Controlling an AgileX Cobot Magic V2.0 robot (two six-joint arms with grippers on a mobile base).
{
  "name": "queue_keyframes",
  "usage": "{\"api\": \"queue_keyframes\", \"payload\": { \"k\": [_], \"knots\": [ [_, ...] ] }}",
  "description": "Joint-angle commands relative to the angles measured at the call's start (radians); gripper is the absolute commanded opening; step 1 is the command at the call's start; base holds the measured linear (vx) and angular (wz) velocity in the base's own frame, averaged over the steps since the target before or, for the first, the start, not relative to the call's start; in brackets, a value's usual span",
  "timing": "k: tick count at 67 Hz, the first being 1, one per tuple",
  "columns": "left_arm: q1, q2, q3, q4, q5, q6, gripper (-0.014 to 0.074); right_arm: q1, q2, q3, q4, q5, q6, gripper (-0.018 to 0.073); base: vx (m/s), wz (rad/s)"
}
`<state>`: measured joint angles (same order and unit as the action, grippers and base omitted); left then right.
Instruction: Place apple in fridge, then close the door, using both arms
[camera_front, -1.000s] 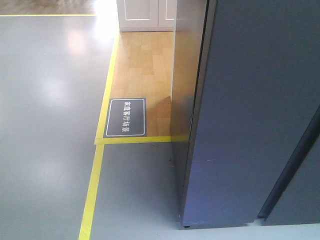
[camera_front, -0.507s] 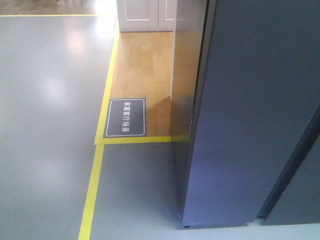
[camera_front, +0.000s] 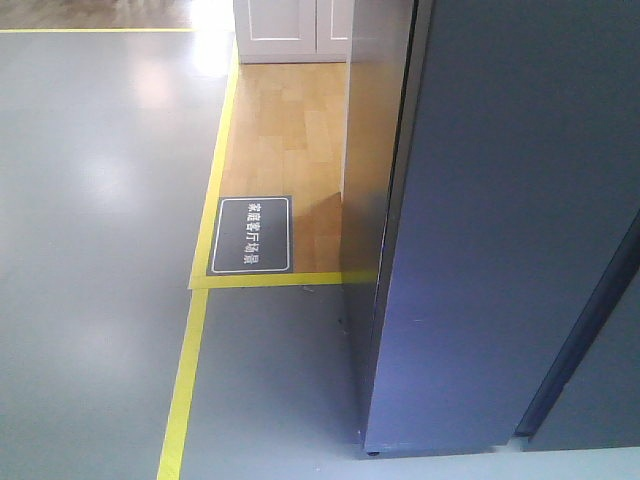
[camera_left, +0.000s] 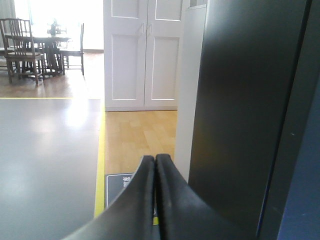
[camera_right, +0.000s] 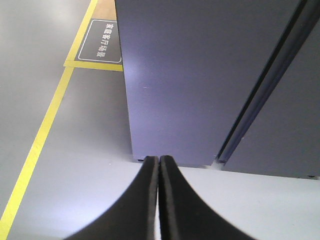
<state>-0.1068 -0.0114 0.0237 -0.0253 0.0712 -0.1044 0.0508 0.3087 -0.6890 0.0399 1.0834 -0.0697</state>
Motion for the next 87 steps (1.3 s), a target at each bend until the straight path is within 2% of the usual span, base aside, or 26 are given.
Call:
{"api": "queue_keyframes", "payload": {
  "k": [1,12,39,51,87],
  "knots": [
    [0.019,-0.015,-0.016,0.007,-0.083,0.017,-0.0006,-0.003,0.013,-0.028,-0.002,-0.059,-0.007,-0.0003,0.0,0.0],
    [0.088,-0.015,-0.016,0.003,-0.086,0.013,-0.0006,-0.003,0.013,-0.028,-0.002,-0.059,-0.007,-0.0003,0.0,0.0],
    [0.091,-0.015,-0.016,0.005,-0.093,0.014,-0.0006,-0.003,0.013,-0.028,-0.002,-0.058,-0.007,-0.0003,0.0,0.0],
    [0.138,-0.016,-0.016,0.002,-0.106,0.005,-0.0006,-0.003,0.013,-0.028,-0.002,-0.058,-0.007,-0.0003,0.0,0.0],
    [0.139,-0.015,-0.017,0.002,-0.104,0.005,-0.0006,-0.003,0.013,-0.028,-0.002,-0.058,-0.007,-0.0003,0.0,0.0]
  ]
}}
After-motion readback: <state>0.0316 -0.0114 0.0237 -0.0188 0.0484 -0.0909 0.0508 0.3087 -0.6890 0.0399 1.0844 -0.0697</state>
